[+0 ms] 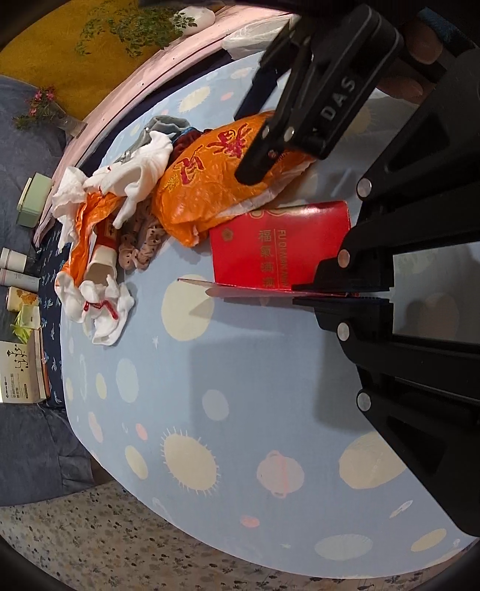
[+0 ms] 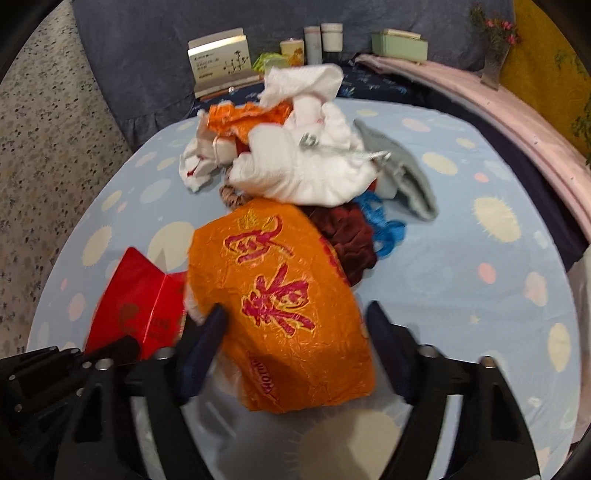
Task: Collect trash
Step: 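Grasp the red box with the left tool while the right tool grasps the orange bag, then carry the red box and orange bag with both tools over the white bin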
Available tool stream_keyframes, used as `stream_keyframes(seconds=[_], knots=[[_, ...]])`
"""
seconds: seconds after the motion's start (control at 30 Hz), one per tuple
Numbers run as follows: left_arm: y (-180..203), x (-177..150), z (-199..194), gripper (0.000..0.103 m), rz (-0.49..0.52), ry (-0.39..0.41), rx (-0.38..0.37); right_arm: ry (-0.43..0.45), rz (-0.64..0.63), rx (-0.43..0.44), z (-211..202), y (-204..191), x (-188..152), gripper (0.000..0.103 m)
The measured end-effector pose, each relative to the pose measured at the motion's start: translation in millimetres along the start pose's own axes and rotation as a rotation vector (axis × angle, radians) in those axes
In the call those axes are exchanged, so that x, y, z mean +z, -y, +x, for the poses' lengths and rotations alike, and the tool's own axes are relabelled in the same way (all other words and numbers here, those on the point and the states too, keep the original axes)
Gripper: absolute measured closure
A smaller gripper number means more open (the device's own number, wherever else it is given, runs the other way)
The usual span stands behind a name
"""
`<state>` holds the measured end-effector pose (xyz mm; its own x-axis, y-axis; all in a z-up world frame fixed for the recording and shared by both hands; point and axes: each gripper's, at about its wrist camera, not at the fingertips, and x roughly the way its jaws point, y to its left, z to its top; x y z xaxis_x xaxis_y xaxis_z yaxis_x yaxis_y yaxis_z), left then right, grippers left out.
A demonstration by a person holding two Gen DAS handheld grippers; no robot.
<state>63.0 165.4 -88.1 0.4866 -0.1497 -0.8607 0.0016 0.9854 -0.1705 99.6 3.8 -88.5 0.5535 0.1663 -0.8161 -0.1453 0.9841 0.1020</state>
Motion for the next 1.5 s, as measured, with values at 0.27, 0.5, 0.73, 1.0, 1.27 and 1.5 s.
stream_keyframes(seconds=[0.27,0.5,0.73,1.0,1.27,1.5], knots=[[6.1,0.0,-11.1,0.103,0.011,0.022,0.009,0.017,0.021,0.08,-23.5,1.0,-11.3,0.084],[35.4,-0.5,-33.4,0.103,0.045,0.057,-0.012,0.097,0.011,0.071,-75.8,12.0,-13.1,0.086],[84.9,1.1,-62.9,0.103,0.109,0.102,-0.061,0.203,0.039,0.029,-138.7,47.6,-15.6,0.086],[158.7,1.3,-86.7,0.103,0.211,0.146,-0.146,0.282,0.128,-0.081,-191.5,118.0,-27.3,0.086],[245.8,-3.1,-91.1,0.103,0.328,0.158,-0.223,0.305,0.227,-0.197,-217.5,194.9,-51.1,0.086],[317.2,-11.0,-84.7,0.103,0.413,0.153,-0.269,0.299,0.319,-0.265,-227.2,253.4,-76.1,0.086]])
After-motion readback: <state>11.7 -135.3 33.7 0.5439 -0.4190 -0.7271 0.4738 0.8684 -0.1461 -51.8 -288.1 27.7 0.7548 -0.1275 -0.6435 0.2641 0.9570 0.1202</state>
